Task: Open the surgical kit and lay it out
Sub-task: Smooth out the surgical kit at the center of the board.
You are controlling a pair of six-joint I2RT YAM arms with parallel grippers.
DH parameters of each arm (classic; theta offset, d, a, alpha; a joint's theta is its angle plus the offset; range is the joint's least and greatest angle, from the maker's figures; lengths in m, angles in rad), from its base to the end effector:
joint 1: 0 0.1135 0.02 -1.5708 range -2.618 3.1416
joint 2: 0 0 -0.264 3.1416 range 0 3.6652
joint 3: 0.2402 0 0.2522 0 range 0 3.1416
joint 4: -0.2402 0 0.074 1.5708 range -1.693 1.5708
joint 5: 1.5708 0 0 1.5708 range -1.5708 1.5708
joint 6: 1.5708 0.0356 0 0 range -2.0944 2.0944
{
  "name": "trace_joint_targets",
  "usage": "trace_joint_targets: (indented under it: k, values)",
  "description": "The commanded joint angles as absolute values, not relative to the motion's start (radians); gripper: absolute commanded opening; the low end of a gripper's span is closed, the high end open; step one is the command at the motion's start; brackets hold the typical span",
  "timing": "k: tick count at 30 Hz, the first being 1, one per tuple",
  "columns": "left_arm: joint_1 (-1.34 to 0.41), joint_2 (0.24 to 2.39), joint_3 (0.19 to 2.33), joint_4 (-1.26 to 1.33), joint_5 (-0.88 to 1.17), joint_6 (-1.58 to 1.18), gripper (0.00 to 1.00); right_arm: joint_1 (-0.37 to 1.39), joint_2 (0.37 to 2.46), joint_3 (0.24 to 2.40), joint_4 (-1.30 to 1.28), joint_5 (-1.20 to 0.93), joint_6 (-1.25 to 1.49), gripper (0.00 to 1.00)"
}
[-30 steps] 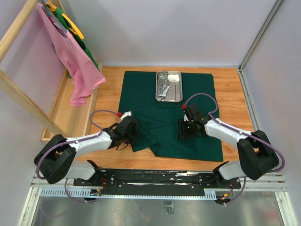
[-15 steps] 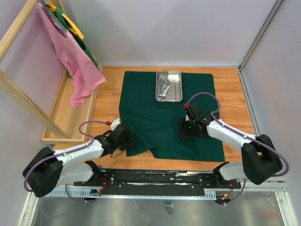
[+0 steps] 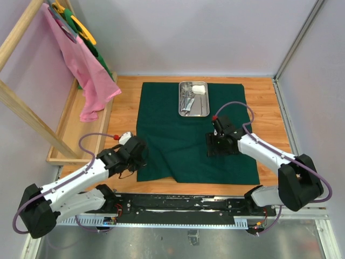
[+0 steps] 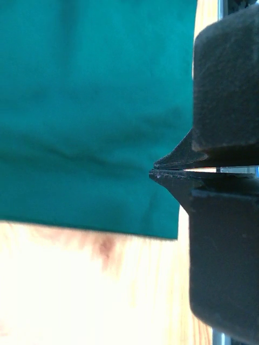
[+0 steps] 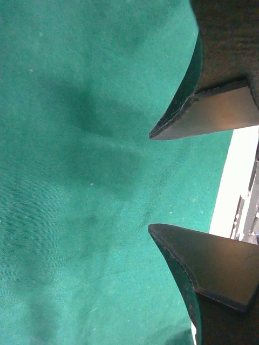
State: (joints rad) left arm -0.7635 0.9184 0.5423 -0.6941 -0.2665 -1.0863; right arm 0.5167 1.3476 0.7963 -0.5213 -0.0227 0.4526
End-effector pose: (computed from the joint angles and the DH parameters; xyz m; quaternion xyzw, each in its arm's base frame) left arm 0.1232 -0.1050 0.1941 -0.1868 0.9425 -0.1186 0.2506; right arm 0.2205 0.1262 0.1975 -0.0338 0.9685 0.1246 0.2130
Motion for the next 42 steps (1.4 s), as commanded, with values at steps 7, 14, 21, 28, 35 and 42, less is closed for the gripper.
trace_joint_targets:
  k: [7,14,21,28,35,42]
  values:
    - [-0.77,1.388,0.928,-0.514,-0.362,-0.892,0.0,0.449,1.536,0.953,-0.519,0.003,0.421,0.65]
    - [-0.77,1.602,0.944,-0.432,-0.322,-0.884,0.0,0.441,1.627,0.906,-0.533,0.056,0.483,0.55]
    - [-0.772,1.505,0.747,-0.382,-0.292,-0.909,0.0,0.442,1.473,0.734,-0.581,0.04,0.57,0.53]
    - [-0.773,1.509,0.692,-0.356,-0.277,-0.904,0.0,0.439,1.318,0.677,-0.689,0.072,0.589,0.54]
    - [-0.773,1.341,0.75,-0.338,-0.271,-0.781,0.2,0.38,1.165,0.824,-0.772,0.065,0.476,0.58]
    - [-0.659,1.387,1.006,-0.32,-0.184,-0.634,0.54,0.258,1.245,1.013,-0.659,-0.032,0.307,0.72]
